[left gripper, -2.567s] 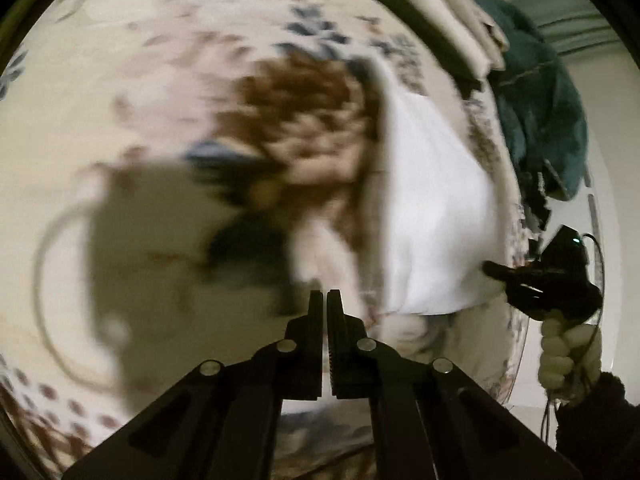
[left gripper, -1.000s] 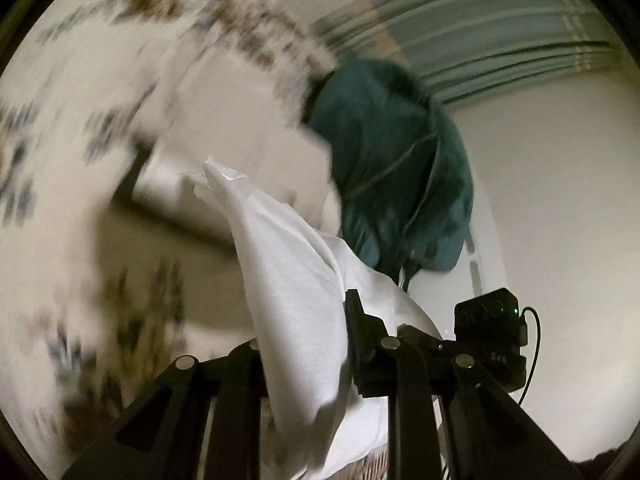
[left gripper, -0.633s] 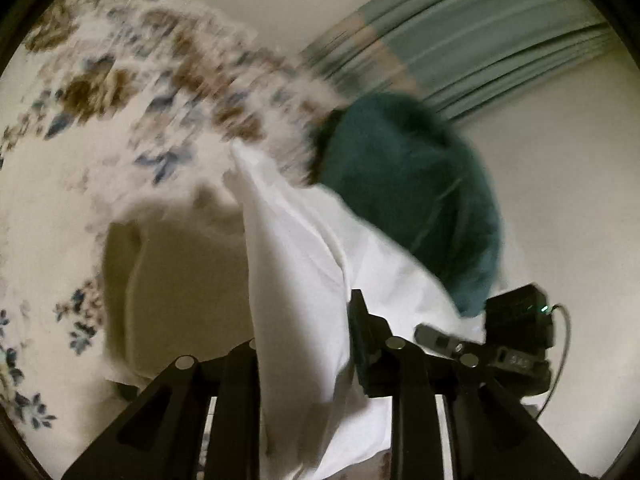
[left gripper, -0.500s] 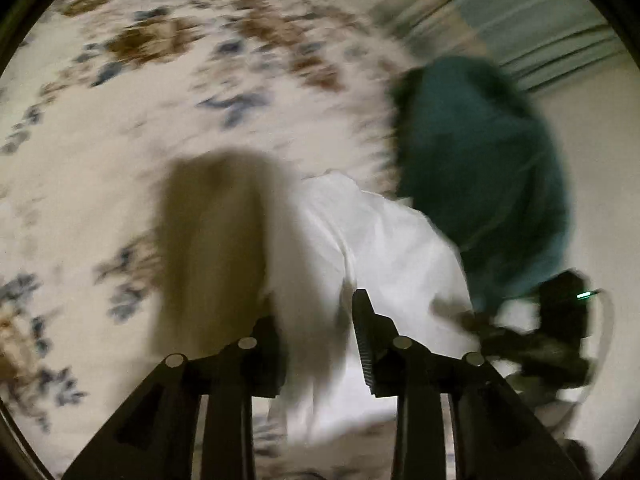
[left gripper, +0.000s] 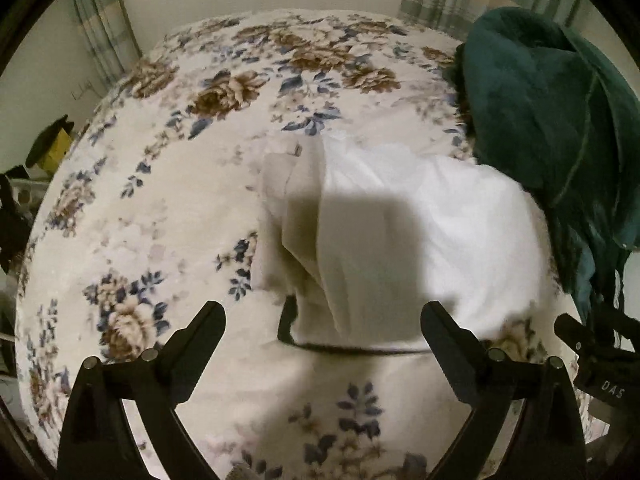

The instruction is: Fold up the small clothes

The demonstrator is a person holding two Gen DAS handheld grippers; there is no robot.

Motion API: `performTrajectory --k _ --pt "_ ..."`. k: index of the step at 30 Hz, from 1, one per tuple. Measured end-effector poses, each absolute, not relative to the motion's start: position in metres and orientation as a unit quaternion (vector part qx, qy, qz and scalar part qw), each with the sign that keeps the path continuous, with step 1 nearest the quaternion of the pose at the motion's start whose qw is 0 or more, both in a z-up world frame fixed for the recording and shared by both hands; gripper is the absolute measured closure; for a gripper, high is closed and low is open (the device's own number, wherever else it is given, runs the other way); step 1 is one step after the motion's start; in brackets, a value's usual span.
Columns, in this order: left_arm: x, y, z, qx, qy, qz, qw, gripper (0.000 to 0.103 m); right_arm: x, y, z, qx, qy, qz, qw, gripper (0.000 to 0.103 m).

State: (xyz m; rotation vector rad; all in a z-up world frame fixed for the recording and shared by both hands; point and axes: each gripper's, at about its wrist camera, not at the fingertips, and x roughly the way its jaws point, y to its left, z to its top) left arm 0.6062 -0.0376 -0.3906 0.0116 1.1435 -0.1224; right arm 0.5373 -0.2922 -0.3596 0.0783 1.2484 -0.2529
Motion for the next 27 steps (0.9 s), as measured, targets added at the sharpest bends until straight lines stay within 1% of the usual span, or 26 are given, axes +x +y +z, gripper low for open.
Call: performTrajectory --k 5,12,17,27 --pt "0.560 -0.042 -0.336 0.014 0.509 -0.056 0.859 0.003 0.492 -0.291 -0.302 0.041 0.560 -0.131 0.817 0.000" --pt "0.476 -0.042 -0.253 0.017 0.458 -0.056 0.887 0.003 0.409 -0.277 -0.193 0.017 0.503 -0.143 0.852 0.000" --pt "0.423 -0.038 -0.207 0.013 0.425 -0.041 0.904 0.003 0.342 -0.263 -0.125 0.011 0.459 -0.141 0.877 0.000" --pt "0.323 -0.029 -0.126 0.004 0.366 -0.034 0.930 0.003 0.216 -0.235 -0.021 -0.001 0.399 -0.121 0.909 0.000"
